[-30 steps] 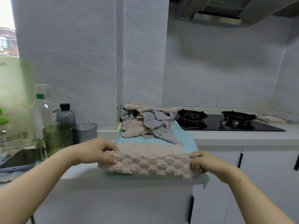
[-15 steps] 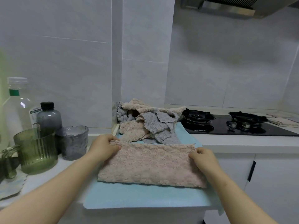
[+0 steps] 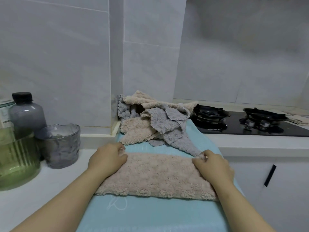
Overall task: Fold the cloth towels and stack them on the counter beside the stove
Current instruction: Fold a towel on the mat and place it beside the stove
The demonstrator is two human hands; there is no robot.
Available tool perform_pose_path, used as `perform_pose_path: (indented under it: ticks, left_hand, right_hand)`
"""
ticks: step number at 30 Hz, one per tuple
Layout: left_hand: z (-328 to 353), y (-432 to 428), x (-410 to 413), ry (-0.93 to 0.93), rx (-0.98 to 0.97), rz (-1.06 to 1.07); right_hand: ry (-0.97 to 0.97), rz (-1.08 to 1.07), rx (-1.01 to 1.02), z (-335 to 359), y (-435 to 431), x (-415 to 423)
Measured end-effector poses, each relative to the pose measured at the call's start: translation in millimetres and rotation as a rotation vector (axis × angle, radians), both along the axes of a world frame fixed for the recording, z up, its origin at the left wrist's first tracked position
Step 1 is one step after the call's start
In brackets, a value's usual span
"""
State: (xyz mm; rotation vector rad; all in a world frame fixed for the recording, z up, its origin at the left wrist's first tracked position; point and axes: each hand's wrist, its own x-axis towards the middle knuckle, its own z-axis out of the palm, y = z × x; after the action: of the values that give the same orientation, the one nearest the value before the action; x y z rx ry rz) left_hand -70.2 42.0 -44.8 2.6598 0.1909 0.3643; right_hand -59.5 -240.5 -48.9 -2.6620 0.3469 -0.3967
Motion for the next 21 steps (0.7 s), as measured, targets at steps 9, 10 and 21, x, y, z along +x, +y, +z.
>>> perform_pose_path:
  ticks: [9, 10, 21]
  left_hand:
    - [0.3, 1.2, -1.3, 0.039, 0.008, -0.011]
    - [1.2, 1.4, -2.5, 0.022, 0.007, -0.017]
    - [12.3, 9.2, -13.4, -0.231, -0.434, -0.118]
  right_hand:
    - [-0.052, 0.114, 0.181, -4.6, -6.6, -1.1]
    - [-0.076, 0.128, 0.214, -5.5, -7.2, -1.2]
    - [-0.286, 0.340, 0.634, -2.2, -7.2, -7.9]
